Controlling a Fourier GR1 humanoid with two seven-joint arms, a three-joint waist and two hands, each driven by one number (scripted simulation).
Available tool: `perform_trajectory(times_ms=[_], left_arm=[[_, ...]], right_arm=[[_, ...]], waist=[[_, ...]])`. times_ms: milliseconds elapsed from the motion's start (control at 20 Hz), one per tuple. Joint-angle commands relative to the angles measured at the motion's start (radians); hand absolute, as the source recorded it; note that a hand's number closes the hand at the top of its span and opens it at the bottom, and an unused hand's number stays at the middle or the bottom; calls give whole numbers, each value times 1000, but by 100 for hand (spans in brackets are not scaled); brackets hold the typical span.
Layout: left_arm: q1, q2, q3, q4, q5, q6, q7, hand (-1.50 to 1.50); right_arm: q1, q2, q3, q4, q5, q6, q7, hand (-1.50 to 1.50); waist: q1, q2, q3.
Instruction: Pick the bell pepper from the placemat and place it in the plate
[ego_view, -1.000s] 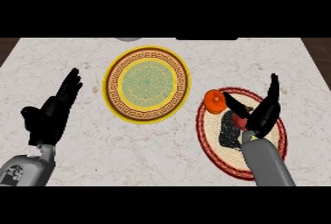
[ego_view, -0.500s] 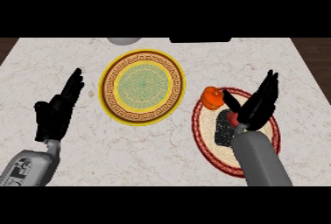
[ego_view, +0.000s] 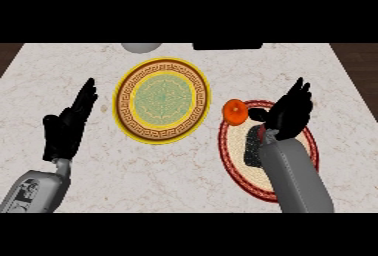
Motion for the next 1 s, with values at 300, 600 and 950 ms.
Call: perform_trajectory(times_ms=[300, 600, 950], left_arm=[[14, -12, 6, 0, -2, -23, -27, 0], [-17, -13, 11, -2, -10, -33, -3, 0], [-23, -44, 18, 33, -25, -36, -28, 0]], right_arm=[[31, 1, 88, -305, -20, 393, 355, -150], [76, 1, 48, -309, -87, 444, 353, -150], [111, 1, 18, -249, -131, 414, 301, -150]], waist=[[20, 10, 5], [31, 16, 6], [39, 22, 7]])
